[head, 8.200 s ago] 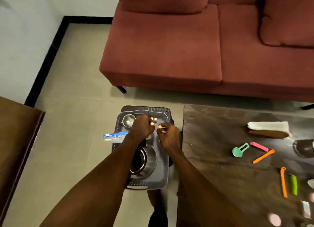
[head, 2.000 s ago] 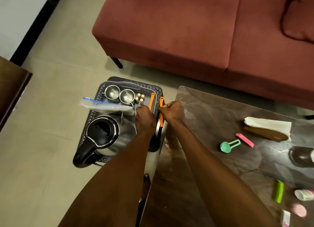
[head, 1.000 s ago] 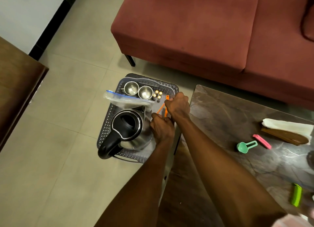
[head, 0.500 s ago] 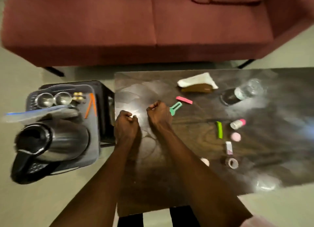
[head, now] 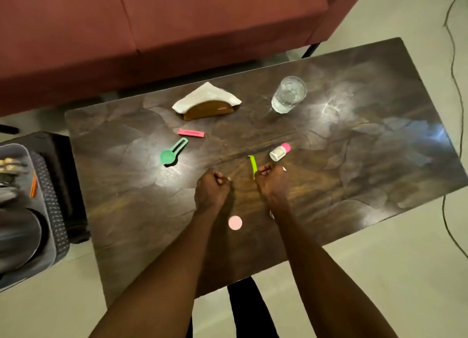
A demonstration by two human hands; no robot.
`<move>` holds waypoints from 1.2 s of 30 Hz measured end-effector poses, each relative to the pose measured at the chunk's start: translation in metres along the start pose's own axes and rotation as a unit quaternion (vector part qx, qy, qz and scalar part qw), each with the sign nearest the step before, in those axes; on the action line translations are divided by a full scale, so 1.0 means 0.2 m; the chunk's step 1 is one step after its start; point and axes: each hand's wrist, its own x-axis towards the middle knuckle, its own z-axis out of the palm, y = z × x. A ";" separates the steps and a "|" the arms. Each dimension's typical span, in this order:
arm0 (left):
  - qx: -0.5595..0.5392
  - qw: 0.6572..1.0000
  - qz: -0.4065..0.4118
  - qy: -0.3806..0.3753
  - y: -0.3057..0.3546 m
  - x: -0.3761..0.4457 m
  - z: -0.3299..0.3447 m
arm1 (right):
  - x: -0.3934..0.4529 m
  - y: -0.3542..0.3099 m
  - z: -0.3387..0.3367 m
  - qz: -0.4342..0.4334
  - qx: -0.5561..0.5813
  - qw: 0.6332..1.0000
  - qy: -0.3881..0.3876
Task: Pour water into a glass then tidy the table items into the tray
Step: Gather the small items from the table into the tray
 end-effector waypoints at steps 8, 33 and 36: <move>-0.005 1.000 0.008 -0.012 0.11 0.04 0.24 | 0.14 0.06 0.02 -0.015 0.007 1.000 -0.019; 0.296 0.925 0.189 0.146 0.11 0.49 -0.33 | 0.16 -0.26 0.36 -0.010 0.124 0.988 -0.087; 0.351 0.906 0.204 0.122 0.12 0.58 -0.36 | 0.19 -0.26 0.38 -0.021 0.133 0.987 -0.088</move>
